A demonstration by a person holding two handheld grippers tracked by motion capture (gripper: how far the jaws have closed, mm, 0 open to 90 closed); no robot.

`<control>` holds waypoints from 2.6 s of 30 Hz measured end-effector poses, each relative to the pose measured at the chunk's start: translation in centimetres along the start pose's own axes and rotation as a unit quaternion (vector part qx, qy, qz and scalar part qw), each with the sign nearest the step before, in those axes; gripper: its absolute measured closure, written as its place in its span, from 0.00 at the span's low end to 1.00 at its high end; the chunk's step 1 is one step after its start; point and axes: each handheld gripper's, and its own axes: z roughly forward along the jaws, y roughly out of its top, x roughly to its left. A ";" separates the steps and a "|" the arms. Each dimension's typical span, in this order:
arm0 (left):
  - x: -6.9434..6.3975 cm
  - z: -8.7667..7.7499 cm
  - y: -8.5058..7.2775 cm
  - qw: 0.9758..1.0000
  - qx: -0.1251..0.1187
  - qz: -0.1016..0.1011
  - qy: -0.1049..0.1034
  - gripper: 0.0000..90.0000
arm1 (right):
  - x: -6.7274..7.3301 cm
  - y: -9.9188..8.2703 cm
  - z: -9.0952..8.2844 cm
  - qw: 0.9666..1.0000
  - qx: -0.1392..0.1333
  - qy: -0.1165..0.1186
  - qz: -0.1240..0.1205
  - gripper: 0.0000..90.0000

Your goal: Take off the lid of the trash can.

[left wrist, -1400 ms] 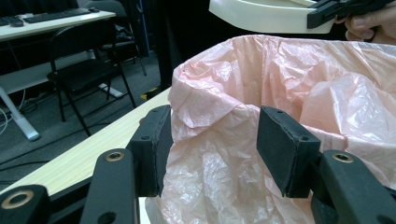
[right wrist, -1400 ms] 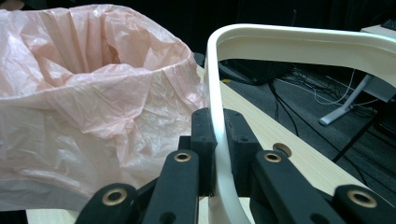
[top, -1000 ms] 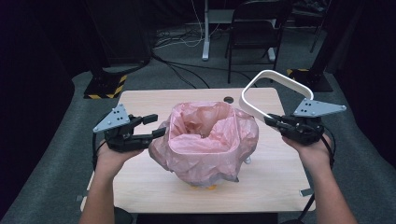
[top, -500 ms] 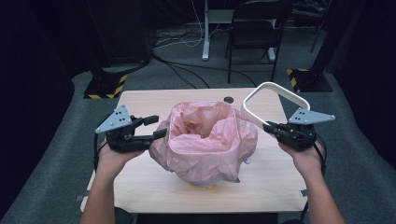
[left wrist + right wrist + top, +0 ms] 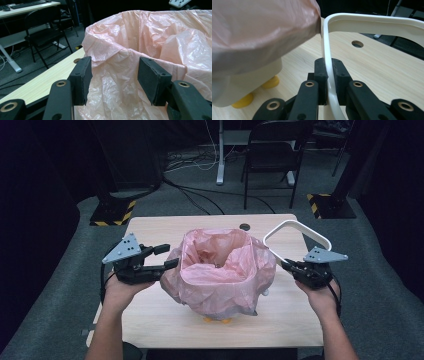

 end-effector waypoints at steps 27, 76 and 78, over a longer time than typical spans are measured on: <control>0.1 -0.2 -0.1 1.000 -0.001 0.000 0.005 0.50 | -0.5 -6.0 3.1 0.999 0.040 -0.009 0.029 0.92; 0.4 0.0 -0.3 1.000 -0.004 -0.005 0.002 0.50 | -3.2 -12.6 5.5 0.988 0.137 0.026 0.062 0.93; 0.4 0.1 -0.3 1.000 -0.002 -0.003 0.002 0.50 | -3.2 -12.6 5.5 0.988 0.138 0.028 0.062 0.93</control>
